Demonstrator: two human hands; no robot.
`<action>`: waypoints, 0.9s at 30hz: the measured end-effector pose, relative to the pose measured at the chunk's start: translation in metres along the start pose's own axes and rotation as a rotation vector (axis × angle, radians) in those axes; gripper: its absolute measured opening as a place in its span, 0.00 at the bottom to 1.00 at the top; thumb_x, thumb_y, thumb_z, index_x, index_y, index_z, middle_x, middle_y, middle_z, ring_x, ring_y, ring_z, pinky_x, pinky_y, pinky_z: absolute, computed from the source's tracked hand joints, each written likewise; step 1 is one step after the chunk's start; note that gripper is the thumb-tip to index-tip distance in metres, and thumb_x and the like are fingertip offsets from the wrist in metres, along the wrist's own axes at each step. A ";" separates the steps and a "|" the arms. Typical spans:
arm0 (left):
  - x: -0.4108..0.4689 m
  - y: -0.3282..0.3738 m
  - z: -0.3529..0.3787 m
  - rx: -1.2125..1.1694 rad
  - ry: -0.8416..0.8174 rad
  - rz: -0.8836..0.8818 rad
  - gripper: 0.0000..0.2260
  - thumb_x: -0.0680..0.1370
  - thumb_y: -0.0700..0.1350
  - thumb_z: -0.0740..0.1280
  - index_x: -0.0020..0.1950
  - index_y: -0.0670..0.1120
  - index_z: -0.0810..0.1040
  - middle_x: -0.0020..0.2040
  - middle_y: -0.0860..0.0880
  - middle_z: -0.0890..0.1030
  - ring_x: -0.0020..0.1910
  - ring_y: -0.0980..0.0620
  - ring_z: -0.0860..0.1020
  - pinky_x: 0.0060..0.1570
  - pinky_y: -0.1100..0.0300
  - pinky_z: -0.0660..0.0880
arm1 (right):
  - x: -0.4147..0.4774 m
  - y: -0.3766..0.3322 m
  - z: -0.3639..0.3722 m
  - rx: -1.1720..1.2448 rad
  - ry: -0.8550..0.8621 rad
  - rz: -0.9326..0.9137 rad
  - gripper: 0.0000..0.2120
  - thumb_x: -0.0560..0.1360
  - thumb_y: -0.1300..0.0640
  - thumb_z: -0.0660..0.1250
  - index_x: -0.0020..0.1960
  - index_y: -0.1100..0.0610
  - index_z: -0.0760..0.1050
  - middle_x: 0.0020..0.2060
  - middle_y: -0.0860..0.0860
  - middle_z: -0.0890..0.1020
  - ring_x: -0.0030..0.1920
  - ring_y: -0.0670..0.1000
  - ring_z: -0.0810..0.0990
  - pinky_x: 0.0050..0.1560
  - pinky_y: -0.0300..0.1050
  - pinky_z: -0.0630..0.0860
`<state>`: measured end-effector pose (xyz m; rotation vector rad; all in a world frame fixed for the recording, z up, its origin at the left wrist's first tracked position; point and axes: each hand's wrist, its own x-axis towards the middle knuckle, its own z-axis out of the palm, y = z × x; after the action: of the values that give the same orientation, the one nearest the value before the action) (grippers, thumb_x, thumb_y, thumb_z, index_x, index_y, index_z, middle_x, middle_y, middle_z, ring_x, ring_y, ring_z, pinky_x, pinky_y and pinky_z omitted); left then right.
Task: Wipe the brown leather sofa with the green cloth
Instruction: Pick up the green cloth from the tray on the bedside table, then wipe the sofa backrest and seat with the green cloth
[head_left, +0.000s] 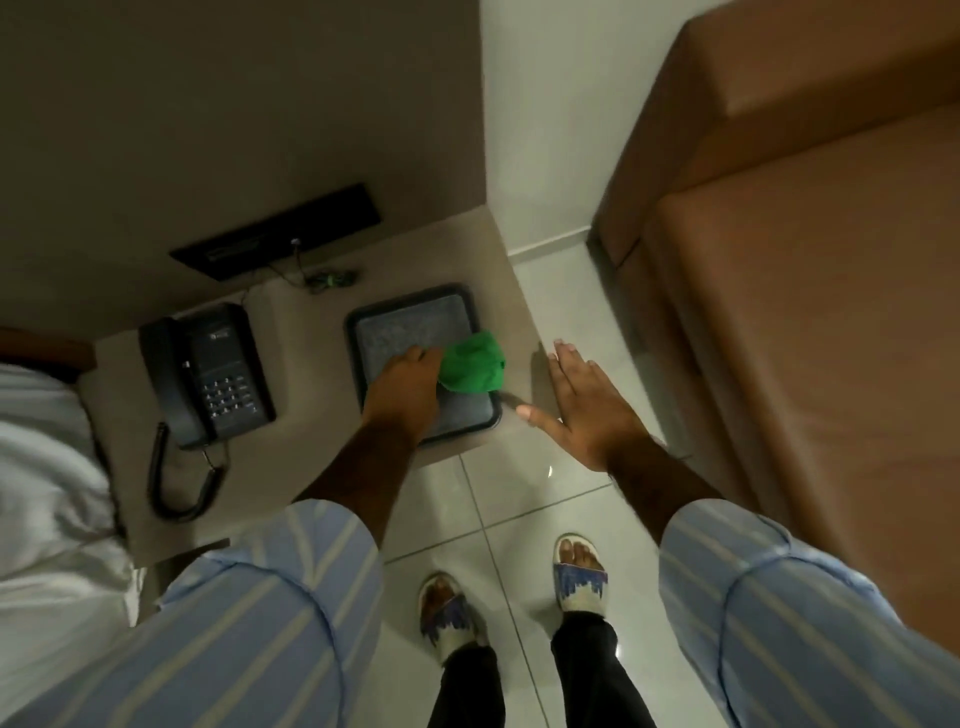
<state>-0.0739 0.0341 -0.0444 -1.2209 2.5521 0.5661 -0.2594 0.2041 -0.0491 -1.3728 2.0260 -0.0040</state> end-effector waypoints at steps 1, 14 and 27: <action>0.000 0.013 -0.018 -0.003 0.008 0.010 0.15 0.77 0.36 0.63 0.63 0.42 0.74 0.60 0.38 0.77 0.58 0.36 0.77 0.57 0.44 0.76 | -0.010 0.004 -0.017 -0.009 0.021 0.009 0.51 0.78 0.25 0.43 0.86 0.62 0.45 0.86 0.57 0.44 0.86 0.55 0.43 0.87 0.55 0.45; -0.076 0.322 -0.193 -0.145 0.151 0.395 0.09 0.77 0.37 0.64 0.55 0.37 0.79 0.50 0.36 0.79 0.50 0.35 0.78 0.53 0.46 0.76 | -0.264 0.108 -0.200 0.157 0.532 0.396 0.43 0.84 0.34 0.55 0.86 0.63 0.50 0.86 0.57 0.48 0.87 0.55 0.46 0.85 0.54 0.45; -0.172 0.729 -0.062 -0.258 0.041 0.746 0.17 0.77 0.39 0.65 0.65 0.41 0.76 0.55 0.39 0.78 0.52 0.40 0.78 0.55 0.49 0.77 | -0.549 0.418 -0.184 0.266 0.759 0.791 0.40 0.85 0.36 0.52 0.86 0.61 0.48 0.86 0.58 0.48 0.86 0.55 0.45 0.85 0.54 0.44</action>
<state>-0.5452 0.5414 0.2488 -0.2827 2.9978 1.0450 -0.5835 0.7752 0.2309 -0.3318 2.9336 -0.4854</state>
